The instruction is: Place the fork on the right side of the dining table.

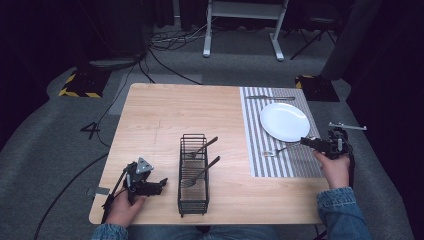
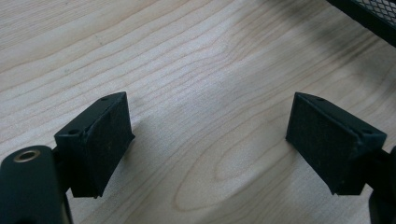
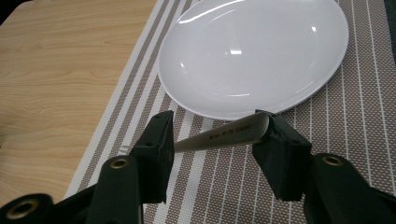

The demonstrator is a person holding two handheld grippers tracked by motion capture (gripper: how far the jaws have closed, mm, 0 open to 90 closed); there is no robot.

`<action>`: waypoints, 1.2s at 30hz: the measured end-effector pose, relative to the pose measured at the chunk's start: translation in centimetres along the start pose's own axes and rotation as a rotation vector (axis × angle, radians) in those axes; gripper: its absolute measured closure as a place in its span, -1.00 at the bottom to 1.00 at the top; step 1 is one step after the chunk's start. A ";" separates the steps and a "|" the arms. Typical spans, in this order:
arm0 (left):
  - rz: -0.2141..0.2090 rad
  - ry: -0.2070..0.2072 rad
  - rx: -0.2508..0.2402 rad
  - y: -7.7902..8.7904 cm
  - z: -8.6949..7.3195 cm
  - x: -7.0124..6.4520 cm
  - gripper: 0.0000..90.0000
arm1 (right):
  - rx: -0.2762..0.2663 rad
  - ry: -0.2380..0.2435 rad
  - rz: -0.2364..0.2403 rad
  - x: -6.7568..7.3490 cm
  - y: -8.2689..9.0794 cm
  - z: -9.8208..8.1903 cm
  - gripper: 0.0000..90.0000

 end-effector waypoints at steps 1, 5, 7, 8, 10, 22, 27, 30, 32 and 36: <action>0.000 0.000 0.000 0.0 0.0 0.0 -0.68 | 0.007 -0.006 -0.004 -0.2 -0.2 -0.2 0.07; 0.000 0.000 0.000 0.0 0.0 0.0 -0.68 | 0.019 -0.019 -0.008 -0.8 -0.5 -0.6 0.06; 0.000 0.000 0.000 0.0 0.0 0.0 -0.68 | 0.025 -0.024 -0.008 -0.9 -0.6 -0.7 0.05; 0.000 0.000 0.000 0.0 0.0 0.0 -0.68 | 0.027 -0.029 -0.007 -1.1 -0.7 -0.8 0.05; 0.000 0.000 0.000 0.0 0.0 0.0 -0.68 | 0.034 -0.039 -0.009 -1.5 -0.9 -1.0 0.06; 0.000 0.000 0.000 0.0 0.0 0.0 -0.68 | 0.064 -0.093 -0.026 -3.4 -1.6 -2.0 0.05; 0.000 0.000 0.000 0.0 0.0 0.0 -0.68 | 0.066 -0.124 -0.026 -4.1 -1.8 -2.0 0.05; 0.000 0.000 -0.001 0.0 0.0 0.0 -0.68 | 0.064 -0.129 -0.028 -4.3 -2.0 -1.9 0.04; 0.000 0.000 0.000 0.0 0.0 0.0 -0.68 | 0.058 -0.123 -0.038 -4.5 -2.1 -1.9 0.04; 0.000 0.001 -0.001 0.0 0.0 0.0 -0.68 | 0.034 -0.139 -0.050 -4.9 -1.8 -1.7 0.05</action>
Point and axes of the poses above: each handheld gripper's, and its own axes: y roughly backward along the jaws, z roughly out of its top, x roughly to its left, the point moved 6 cm from there along -y, roughly forward along the jaws, and after that the axes turned 8 degrees about -z, right-handed, at the moved point
